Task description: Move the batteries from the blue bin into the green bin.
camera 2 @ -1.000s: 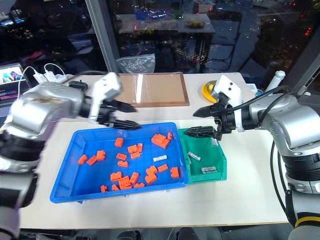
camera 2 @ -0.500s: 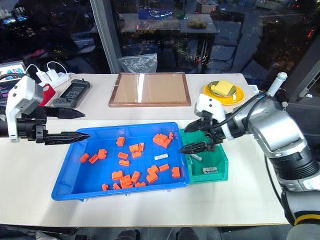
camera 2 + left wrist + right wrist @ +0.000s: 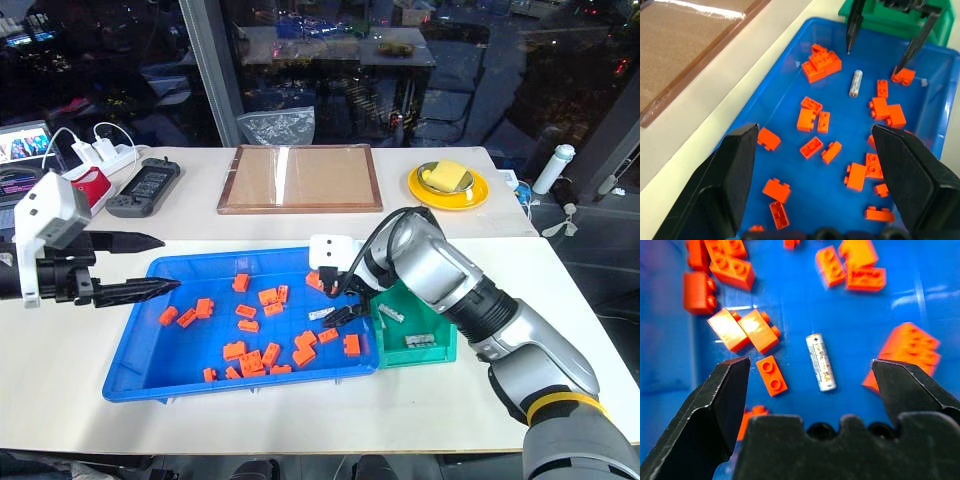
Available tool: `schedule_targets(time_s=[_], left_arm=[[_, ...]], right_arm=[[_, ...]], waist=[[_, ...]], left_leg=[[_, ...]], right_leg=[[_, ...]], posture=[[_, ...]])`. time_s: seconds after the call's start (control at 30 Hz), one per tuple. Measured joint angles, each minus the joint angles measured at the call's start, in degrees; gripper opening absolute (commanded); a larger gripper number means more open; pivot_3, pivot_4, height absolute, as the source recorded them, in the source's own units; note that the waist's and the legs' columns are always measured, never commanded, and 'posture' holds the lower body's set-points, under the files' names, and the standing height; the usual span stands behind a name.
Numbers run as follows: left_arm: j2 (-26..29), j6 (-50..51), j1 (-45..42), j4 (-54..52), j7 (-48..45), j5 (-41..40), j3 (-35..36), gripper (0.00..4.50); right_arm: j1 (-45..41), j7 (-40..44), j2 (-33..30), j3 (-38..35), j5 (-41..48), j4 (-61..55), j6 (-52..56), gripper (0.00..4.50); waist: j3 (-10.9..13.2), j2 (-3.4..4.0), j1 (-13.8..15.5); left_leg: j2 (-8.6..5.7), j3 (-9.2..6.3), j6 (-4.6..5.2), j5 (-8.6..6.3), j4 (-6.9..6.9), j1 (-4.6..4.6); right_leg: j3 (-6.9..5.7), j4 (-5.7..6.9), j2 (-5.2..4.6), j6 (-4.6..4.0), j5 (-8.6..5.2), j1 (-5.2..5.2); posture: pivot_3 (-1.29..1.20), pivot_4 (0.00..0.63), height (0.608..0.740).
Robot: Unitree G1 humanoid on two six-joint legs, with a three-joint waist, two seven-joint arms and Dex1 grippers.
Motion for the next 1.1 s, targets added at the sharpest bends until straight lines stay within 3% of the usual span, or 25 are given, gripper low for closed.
schedule_targets(time_s=[0.2, 0.33, 0.5, 0.77, 0.93, 1.1], left_arm=[[-0.23, 1.67, 1.46, -2.85, 3.28, -2.32, 2.67, 3.87], [-0.31, 3.01, 4.75, -5.36, 4.50, -3.56, 4.52, 3.87], [-0.31, 4.07, 5.55, -6.55, 5.98, -5.88, 7.29, 3.95], [0.08, 4.25, 5.34, -7.17, 6.89, -9.13, 7.55, 3.95], [0.31, 3.76, 3.30, -5.77, 6.39, -11.34, 6.97, 3.95], [0.10, -0.71, -3.46, -1.30, 6.92, -11.53, 2.90, 3.95]], right_arm=[[-0.37, -0.64, 6.48, 2.67, -4.54, 5.99, -2.44, 4.50], [-0.52, 0.64, 7.15, 4.35, -6.87, 8.40, -4.67, 4.50], [-0.36, 1.60, 8.82, 4.63, -9.41, 12.27, -7.55, 3.13], [-0.22, 2.92, 9.78, 3.81, -10.80, 13.63, -8.46, 0.40], [1.16, 5.53, 8.25, 0.71, -8.48, 7.20, -7.04, 0.27], [-0.22, 8.28, 5.12, -7.21, -2.53, -3.14, -1.04, 0.27]], waist=[[0.00, 0.00, -0.22], [0.00, 0.00, -0.13], [0.00, 0.00, -0.10], [-0.02, -0.03, -0.10], [-0.01, -0.02, -0.07], [-0.02, -0.02, 0.07]], left_leg=[[0.01, 0.00, 0.00, 0.00, -0.02, 0.06], [0.01, -0.01, 0.00, 0.00, -0.01, 0.05], [0.01, 0.00, 0.00, 0.00, -0.02, 0.07], [0.01, 0.00, -0.01, 0.00, -0.02, 0.10], [0.01, -0.01, -0.01, 0.00, -0.02, 0.05], [0.00, -0.02, -0.01, 0.00, -0.01, 0.09]], right_leg=[[0.00, 0.04, 0.02, -0.01, 0.00, 0.00], [0.00, 0.03, 0.01, -0.01, 0.01, 0.01], [0.00, 0.02, 0.01, -0.01, 0.01, 0.02], [0.00, 0.02, 0.01, -0.02, 0.01, 0.05], [0.00, 0.03, 0.01, -0.02, 0.01, 0.01], [-0.02, 0.01, 0.01, -0.01, 0.01, 0.07]], posture=[[0.00, 0.150, 0.740], [0.00, 0.150, 0.740], [0.00, 0.150, 0.740], [0.00, 0.150, 0.740], [0.00, 0.150, 0.740], [0.00, 0.150, 0.740]])
